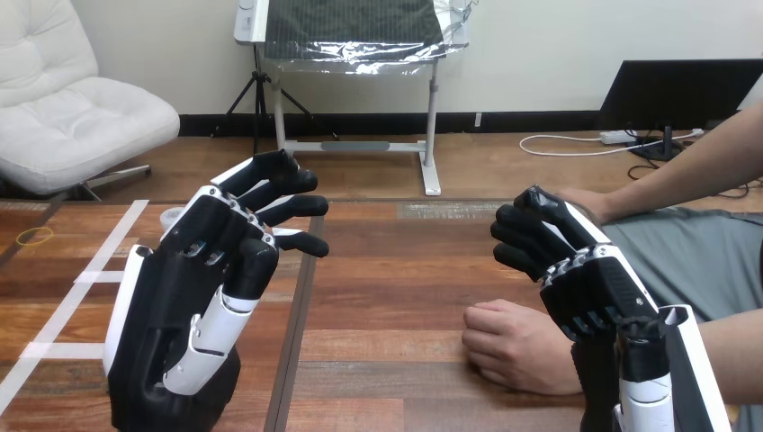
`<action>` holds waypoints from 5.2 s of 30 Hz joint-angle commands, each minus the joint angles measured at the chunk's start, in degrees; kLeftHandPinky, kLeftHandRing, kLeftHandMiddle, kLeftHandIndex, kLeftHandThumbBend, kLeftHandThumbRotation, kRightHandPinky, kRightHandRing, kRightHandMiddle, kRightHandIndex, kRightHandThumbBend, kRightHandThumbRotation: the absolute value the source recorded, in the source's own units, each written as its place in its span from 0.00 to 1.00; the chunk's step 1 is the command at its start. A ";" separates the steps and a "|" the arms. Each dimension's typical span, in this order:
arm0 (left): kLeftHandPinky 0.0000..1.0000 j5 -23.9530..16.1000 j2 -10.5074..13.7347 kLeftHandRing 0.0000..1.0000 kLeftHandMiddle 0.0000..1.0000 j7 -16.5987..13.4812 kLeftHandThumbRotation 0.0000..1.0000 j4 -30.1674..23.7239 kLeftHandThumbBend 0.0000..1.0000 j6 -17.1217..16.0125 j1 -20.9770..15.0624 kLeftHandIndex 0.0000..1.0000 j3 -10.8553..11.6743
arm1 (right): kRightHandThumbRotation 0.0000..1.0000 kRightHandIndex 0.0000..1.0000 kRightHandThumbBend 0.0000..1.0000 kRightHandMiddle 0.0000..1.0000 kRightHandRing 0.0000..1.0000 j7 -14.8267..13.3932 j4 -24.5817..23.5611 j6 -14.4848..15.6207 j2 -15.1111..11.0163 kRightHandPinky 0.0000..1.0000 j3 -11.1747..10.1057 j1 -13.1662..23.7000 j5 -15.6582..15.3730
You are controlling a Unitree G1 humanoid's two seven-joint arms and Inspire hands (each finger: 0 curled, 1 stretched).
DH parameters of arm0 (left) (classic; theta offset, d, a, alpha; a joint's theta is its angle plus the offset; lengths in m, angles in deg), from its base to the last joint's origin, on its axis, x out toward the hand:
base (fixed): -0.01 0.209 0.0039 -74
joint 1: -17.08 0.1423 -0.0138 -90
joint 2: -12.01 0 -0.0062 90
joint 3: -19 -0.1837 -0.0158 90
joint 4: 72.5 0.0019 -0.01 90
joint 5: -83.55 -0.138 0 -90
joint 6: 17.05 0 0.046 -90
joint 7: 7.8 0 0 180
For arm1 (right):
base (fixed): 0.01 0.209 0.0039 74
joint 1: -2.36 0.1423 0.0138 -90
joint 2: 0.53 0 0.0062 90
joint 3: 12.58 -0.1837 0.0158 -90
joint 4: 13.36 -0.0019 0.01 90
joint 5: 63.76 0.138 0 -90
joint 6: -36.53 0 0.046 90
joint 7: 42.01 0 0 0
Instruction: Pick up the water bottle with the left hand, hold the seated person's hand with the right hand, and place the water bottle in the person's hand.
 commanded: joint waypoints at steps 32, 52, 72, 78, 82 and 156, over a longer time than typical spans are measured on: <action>0.79 -20.53 0.62 0.83 0.83 -7.96 0.19 -2.43 0.98 1.09 -2.29 0.82 3.40 | 1.00 0.86 0.57 0.85 0.84 -0.09 -2.57 0.60 0.08 0.84 -0.71 2.19 -0.61; 0.81 -28.01 0.24 0.86 0.87 -14.85 0.02 -1.24 1.00 1.30 -4.55 0.86 8.67 | 1.00 0.86 0.57 0.84 0.84 -0.34 -2.63 0.57 0.35 0.84 -0.79 2.08 -1.31; 0.82 -28.14 2.05 0.84 0.84 -20.04 0.01 -0.52 1.00 2.83 -8.80 0.83 15.56 | 0.98 0.86 0.58 0.84 0.84 -0.43 -3.01 1.31 0.35 0.84 -0.80 1.76 -1.27; 0.82 -27.33 2.01 0.83 0.84 -20.75 0.01 -0.99 1.00 4.58 -9.79 0.82 17.13 | 0.97 0.86 0.58 0.84 0.84 -0.31 -3.00 1.55 0.17 0.84 -0.76 1.69 -1.14; 0.81 -28.28 2.14 0.82 0.82 -21.84 0.04 -0.90 1.00 5.35 -10.56 0.81 18.35 | 0.97 0.86 0.57 0.84 0.84 0.22 -2.68 1.24 -0.26 0.86 -0.66 1.97 -0.52; 0.85 -33.22 9.97 0.88 0.89 -28.01 0.12 43.26 0.95 5.58 -38.65 0.87 17.34 | 0.94 0.83 0.62 0.82 0.81 0.24 -1.04 0.72 0.52 0.79 -1.67 3.57 -0.78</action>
